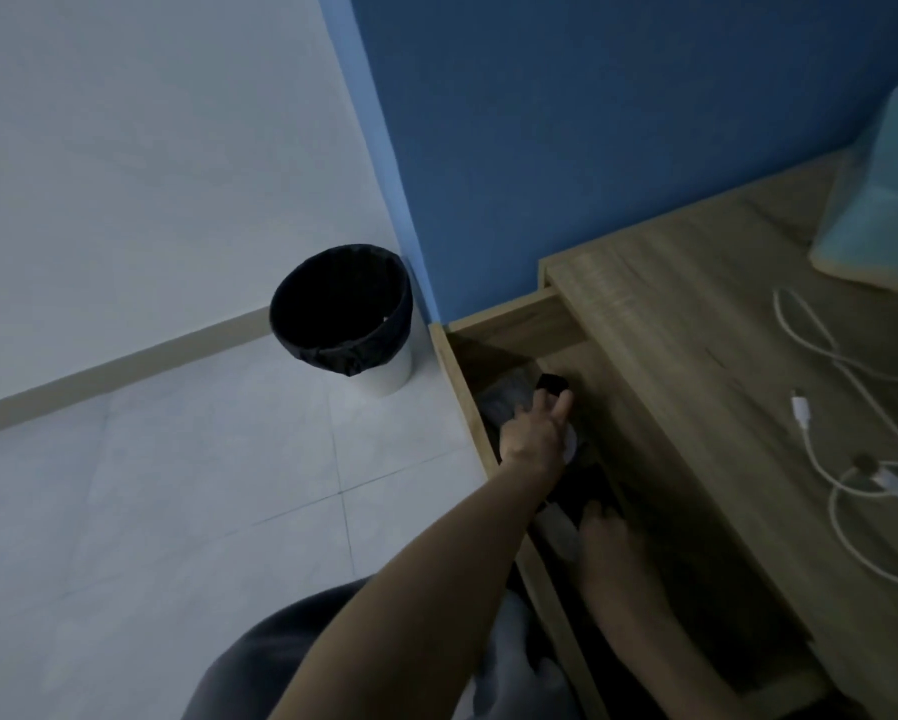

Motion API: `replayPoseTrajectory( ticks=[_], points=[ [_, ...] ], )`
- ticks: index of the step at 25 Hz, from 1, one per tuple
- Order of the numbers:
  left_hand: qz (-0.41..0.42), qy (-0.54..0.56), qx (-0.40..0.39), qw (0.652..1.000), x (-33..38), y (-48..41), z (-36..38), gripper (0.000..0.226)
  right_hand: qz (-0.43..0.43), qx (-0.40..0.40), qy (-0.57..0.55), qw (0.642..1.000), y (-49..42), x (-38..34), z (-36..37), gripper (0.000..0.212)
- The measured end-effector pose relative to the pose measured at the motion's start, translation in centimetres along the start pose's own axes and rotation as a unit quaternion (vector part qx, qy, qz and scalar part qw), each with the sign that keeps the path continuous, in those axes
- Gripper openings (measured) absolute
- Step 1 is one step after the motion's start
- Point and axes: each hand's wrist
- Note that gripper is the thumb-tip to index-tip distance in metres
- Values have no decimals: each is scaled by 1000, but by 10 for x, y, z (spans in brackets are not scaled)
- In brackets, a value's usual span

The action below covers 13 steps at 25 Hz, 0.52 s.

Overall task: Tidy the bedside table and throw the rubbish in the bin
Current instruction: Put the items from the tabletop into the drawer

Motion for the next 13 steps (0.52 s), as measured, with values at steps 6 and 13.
replayPoseTrajectory(
  ticks=[6, 13],
  points=[
    [-35, 13, 40, 998, -10, -1, 6, 75, -31, 11, -16, 999, 7, -7, 5, 25],
    [-42, -11, 41, 998, -5, 6, -2, 77, -31, -23, -62, 997, 12, -3, 3, 39]
  ],
)
Point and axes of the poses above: each hand's wrist, its own y-axis away from the middle knuckle, its own z-axis out of the palm, x = y × z, and after that the axes turned 11 degrees about -z, right-handed
